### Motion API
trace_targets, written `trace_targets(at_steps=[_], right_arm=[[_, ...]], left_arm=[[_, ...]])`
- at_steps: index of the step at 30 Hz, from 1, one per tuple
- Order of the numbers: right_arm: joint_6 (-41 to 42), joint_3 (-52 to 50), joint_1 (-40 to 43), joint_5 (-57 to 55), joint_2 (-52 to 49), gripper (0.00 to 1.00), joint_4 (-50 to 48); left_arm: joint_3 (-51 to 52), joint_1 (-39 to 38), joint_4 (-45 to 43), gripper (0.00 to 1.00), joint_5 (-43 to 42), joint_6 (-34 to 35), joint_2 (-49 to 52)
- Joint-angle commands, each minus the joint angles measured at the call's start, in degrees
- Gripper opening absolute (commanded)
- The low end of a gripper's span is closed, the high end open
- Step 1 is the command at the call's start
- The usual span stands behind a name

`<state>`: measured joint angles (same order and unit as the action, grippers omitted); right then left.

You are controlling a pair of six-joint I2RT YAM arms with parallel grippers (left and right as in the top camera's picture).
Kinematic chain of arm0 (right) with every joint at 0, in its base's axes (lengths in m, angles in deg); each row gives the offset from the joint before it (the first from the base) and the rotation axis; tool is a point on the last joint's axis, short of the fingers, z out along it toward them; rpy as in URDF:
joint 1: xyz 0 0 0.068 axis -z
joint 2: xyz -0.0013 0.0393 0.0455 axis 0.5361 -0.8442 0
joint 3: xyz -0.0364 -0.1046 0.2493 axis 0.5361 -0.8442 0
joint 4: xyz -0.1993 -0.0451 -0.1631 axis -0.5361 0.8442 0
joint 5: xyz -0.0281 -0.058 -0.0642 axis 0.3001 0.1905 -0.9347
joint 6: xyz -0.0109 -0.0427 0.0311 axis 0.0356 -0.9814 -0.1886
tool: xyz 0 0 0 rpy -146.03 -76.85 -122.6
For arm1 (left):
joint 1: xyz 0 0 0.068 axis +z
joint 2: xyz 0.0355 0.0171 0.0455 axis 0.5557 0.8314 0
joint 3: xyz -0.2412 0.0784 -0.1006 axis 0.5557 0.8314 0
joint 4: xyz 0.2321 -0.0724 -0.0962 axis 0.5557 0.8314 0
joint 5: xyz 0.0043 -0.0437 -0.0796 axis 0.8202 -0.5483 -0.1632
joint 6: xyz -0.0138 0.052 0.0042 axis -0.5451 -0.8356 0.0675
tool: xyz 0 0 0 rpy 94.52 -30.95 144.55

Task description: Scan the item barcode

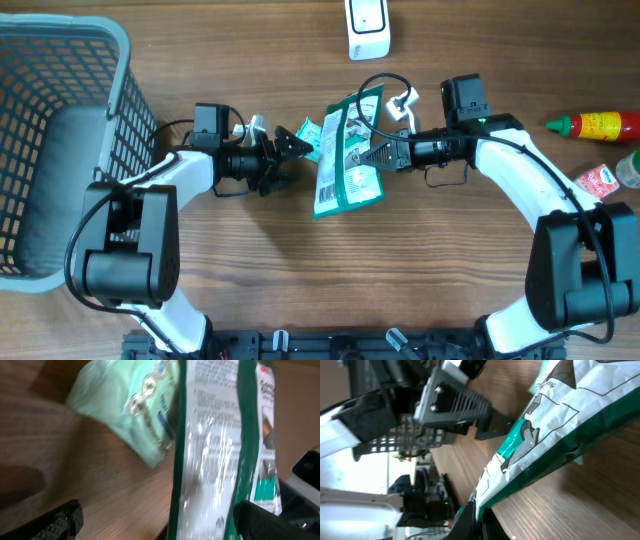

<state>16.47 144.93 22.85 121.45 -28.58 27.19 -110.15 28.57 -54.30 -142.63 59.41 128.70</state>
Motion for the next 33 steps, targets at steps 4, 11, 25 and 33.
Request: trace_targets(at_steps=[4, 11, 25, 33], right_arm=[[0.1, 0.0, 0.0, 8.3, -0.5, 0.04, -0.3], [0.2, 0.0, 0.0, 9.2, -0.5, 0.04, -1.4], [1.7, 0.0, 0.0, 12.0, -0.5, 0.04, -4.9], [1.6, 0.0, 0.0, 5.2, -0.5, 0.04, -2.6]], left_arm=[[0.0, 0.0, -6.6, 1.00, -3.3, 7.5, 0.4], [0.0, -3.2, -11.3, 1.00, -3.2, 13.2, 0.4], [0.0, -7.7, -22.9, 0.56, -0.6, 25.9, 0.4], [0.0, -5.3, -22.9, 0.14, 1.1, 25.4, 0.4]])
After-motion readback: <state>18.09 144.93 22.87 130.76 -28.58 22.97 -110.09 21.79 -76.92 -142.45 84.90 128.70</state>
